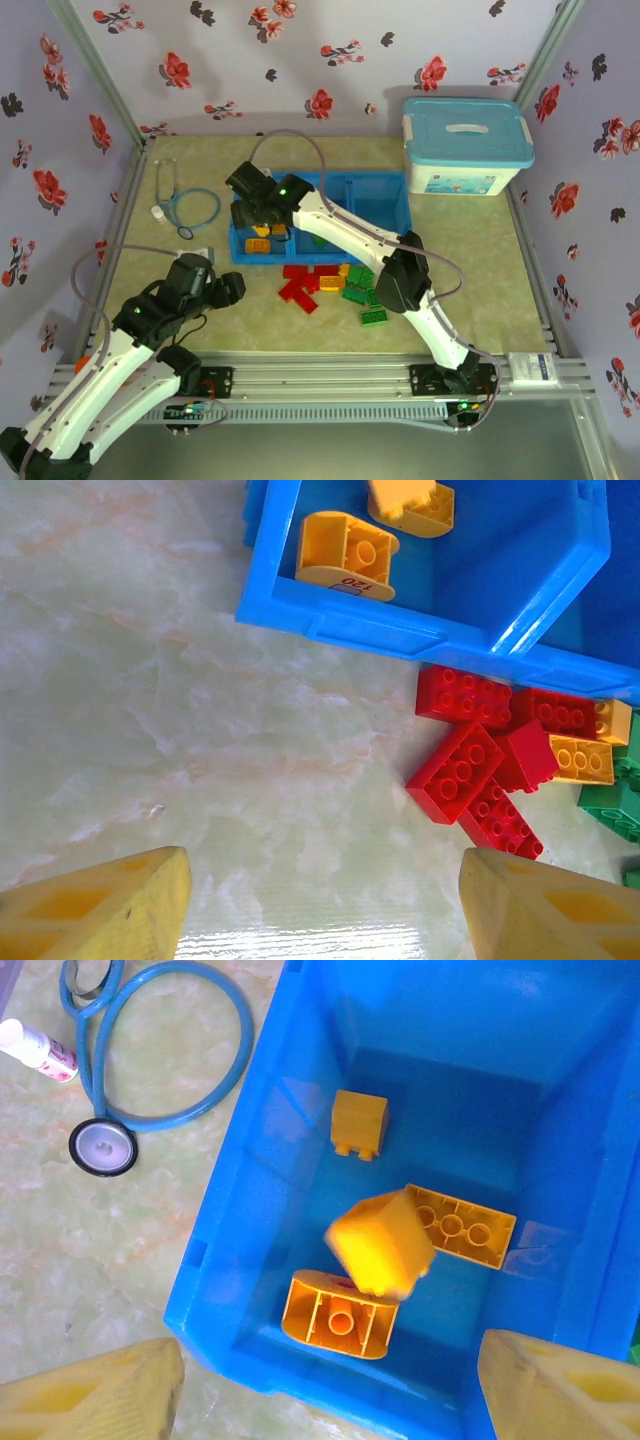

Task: Sort the legos into containers by color
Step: Place the lego in the container, then pick up the lego from the middle-left of the table.

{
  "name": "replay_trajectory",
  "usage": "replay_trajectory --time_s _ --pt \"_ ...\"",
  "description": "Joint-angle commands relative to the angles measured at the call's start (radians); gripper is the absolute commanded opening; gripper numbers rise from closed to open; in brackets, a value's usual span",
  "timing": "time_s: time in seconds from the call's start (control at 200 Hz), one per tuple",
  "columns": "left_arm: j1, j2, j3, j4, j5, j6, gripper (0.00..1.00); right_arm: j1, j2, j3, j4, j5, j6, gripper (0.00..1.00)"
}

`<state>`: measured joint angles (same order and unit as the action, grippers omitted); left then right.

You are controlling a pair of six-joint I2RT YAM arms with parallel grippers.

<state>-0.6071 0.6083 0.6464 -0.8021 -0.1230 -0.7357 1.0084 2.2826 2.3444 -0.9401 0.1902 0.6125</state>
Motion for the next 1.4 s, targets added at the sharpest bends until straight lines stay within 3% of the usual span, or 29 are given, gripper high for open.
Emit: replay_trajectory --time_s 0.0,0.175,0.335,0.52,0.73,1.11,1.395 --pt "-0.011 -0.008 0.030 -0.023 -0.007 -0.018 0.71 0.003 -0.059 0.026 -0.076 0.015 -0.035 0.78" --pt "-0.041 0.030 -0.002 0.040 0.031 -0.033 0.71 0.009 -0.246 -0.244 0.015 0.042 -0.019 0.78" --pt "-0.135 0.135 -0.021 0.129 0.031 -0.045 0.71 0.007 -0.476 -0.569 0.130 0.086 0.024 0.78" --pt "-0.217 0.351 -0.021 0.266 0.073 -0.032 0.72 -0.004 -0.724 -0.914 0.215 0.122 0.104 0.78" --pt "-0.258 0.604 0.026 0.381 0.082 0.014 0.72 -0.012 -0.924 -1.188 0.251 0.138 0.187 0.78" --pt "-0.258 0.851 0.151 0.390 0.083 0.101 0.70 -0.029 -1.137 -1.398 0.251 0.189 0.247 0.78" --pt "-0.246 0.931 0.182 0.399 0.075 0.111 0.60 -0.031 -1.179 -1.441 0.251 0.189 0.267 0.78"
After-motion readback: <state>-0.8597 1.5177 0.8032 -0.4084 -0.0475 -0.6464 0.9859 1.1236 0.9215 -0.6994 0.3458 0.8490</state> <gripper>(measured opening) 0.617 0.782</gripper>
